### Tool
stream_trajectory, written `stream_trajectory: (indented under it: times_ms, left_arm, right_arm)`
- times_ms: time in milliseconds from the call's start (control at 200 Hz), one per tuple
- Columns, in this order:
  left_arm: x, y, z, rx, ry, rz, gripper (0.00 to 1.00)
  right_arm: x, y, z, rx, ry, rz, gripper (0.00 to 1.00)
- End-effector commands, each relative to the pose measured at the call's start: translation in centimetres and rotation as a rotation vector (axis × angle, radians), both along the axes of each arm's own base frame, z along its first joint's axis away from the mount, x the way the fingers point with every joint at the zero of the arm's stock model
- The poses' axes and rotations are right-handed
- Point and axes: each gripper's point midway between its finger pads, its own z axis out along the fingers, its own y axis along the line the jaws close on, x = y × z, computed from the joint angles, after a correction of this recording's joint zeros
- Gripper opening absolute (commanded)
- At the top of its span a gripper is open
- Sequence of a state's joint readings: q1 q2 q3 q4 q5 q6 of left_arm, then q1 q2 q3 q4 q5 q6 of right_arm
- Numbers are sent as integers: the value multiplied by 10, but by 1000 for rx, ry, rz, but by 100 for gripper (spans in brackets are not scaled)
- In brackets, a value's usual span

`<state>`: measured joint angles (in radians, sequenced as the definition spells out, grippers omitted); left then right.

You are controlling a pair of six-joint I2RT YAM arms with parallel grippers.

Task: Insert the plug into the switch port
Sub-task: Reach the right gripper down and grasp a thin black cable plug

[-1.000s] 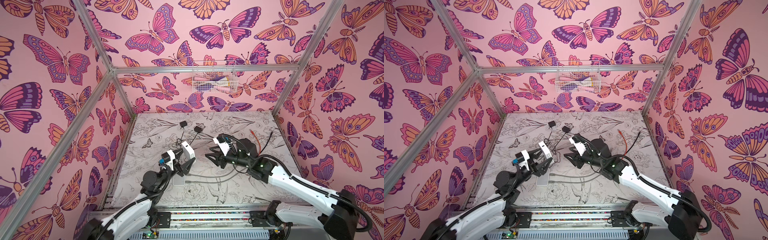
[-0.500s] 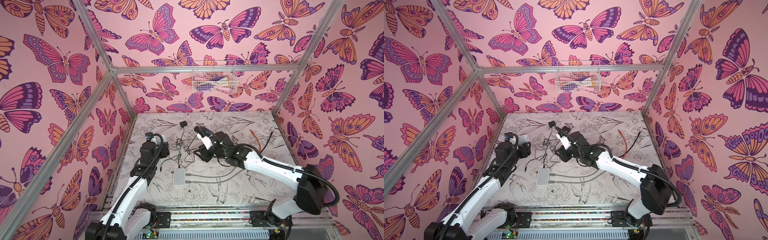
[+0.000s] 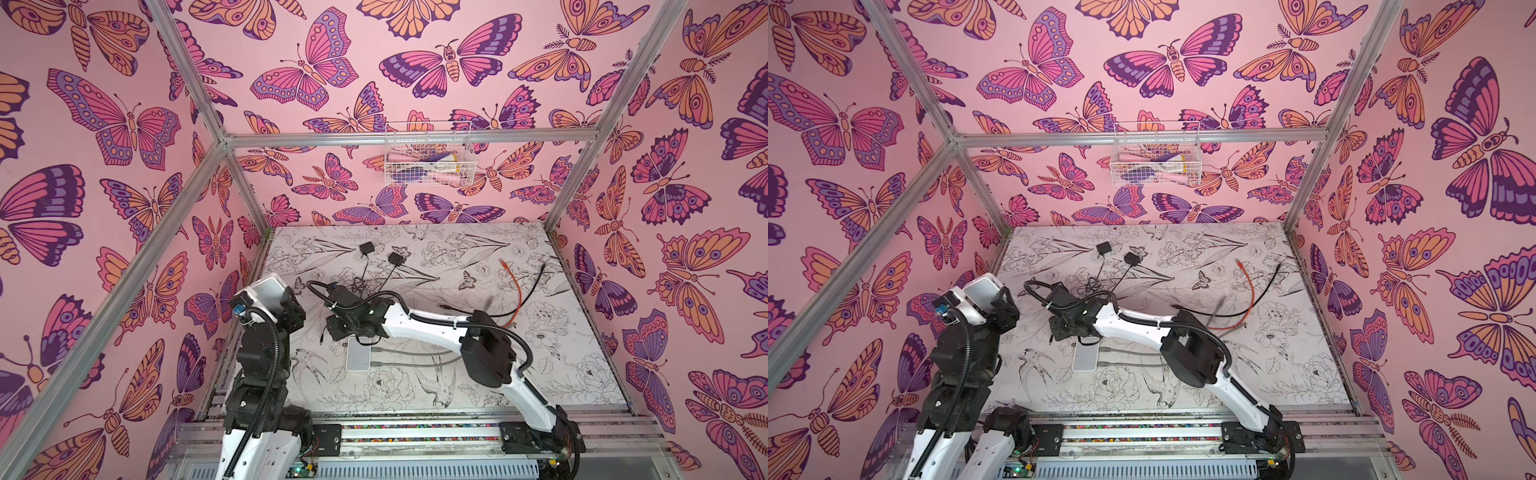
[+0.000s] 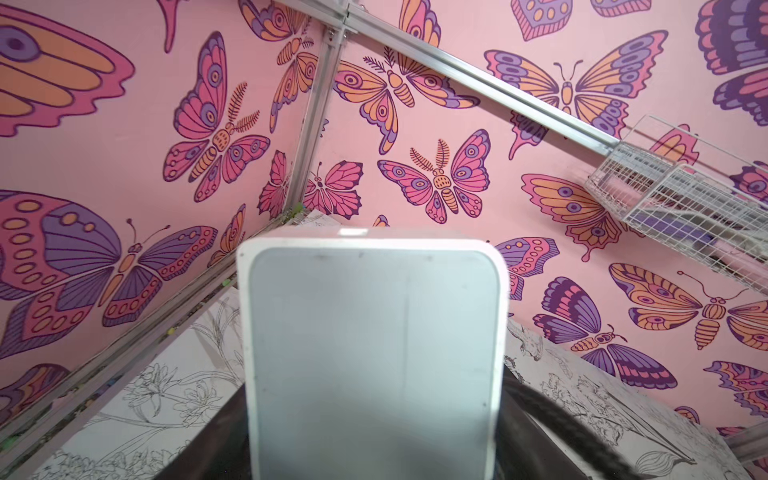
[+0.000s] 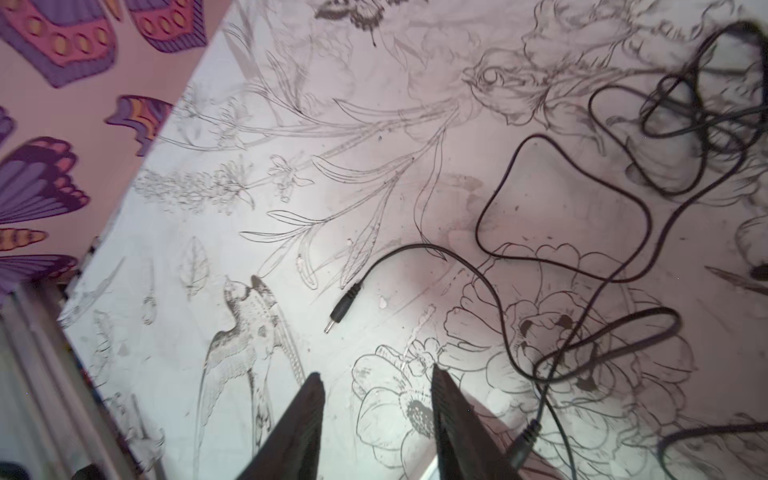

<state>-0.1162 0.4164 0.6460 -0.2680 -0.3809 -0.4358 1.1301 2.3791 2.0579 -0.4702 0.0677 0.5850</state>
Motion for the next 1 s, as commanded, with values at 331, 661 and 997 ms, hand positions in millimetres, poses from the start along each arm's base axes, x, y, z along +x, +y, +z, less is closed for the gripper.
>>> stream_trajectory:
  times_ms: [331,661,997]
  left_arm:
    - [-17,1,14,-24,-30,-7,0]
    - [-18,-1,13,-27,-30,-17,0]
    - [-15,-3,4,-26,-11,-28,0]
  right_arm:
    - [3,22,-42,-133,-32,-98,43]
    - [-12,35,-68,-153,-53,-99,42]
    - [0,22,-84,-229,-100,-124,37]
